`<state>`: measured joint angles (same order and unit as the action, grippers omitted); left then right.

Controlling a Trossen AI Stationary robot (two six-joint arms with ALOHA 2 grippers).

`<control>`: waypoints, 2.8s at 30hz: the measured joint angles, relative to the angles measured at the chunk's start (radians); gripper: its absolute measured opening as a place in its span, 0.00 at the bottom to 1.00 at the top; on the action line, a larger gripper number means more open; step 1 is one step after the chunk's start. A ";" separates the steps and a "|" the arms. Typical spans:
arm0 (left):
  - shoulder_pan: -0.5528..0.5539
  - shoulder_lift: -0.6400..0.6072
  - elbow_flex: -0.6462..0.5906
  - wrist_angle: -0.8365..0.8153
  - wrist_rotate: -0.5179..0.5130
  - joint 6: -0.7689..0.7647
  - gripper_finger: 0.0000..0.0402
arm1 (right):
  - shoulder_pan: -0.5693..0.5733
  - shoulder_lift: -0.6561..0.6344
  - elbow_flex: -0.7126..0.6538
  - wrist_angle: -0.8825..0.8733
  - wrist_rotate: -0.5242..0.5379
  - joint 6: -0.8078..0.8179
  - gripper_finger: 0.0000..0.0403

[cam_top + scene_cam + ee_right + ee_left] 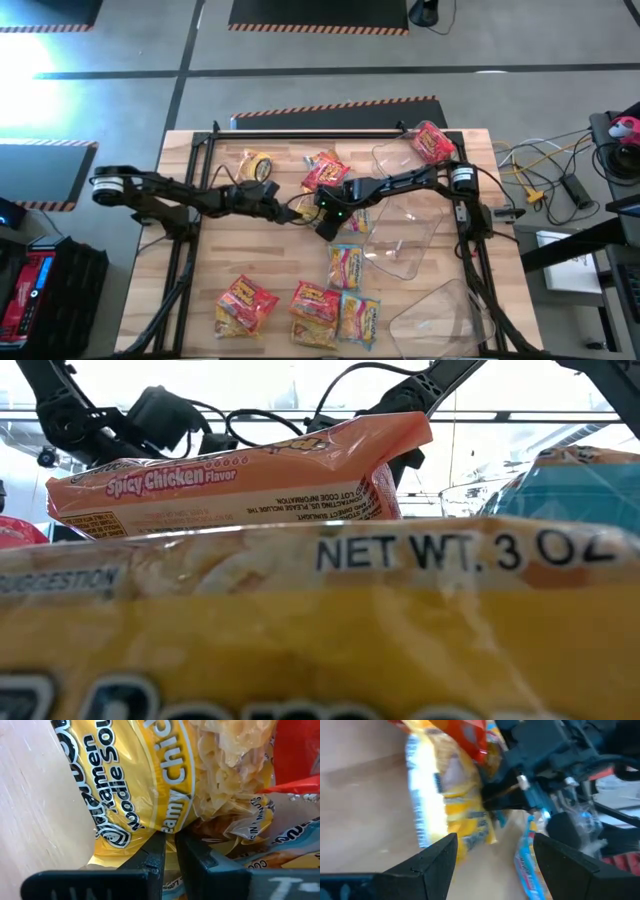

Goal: Sort Maruchan noodles
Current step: Put the yellow noodle pack into the middle transparent bin

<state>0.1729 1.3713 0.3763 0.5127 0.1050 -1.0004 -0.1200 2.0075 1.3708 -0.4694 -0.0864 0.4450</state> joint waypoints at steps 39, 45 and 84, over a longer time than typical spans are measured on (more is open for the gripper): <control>0.013 0.302 0.061 0.281 -0.030 -0.006 0.53 | 0.000 0.002 -0.002 0.098 0.001 0.000 0.09; 0.013 0.302 0.061 0.274 0.013 0.012 0.35 | 0.000 -0.015 -0.002 0.077 -0.009 -0.003 0.09; 0.004 0.294 0.244 0.252 0.458 0.208 0.26 | -0.007 -0.521 -0.002 -0.145 -0.144 -0.223 0.15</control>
<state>0.1772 1.6653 0.6205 0.7647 0.5632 -0.7927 -0.1272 1.4866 1.3693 -0.6145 -0.2301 0.2224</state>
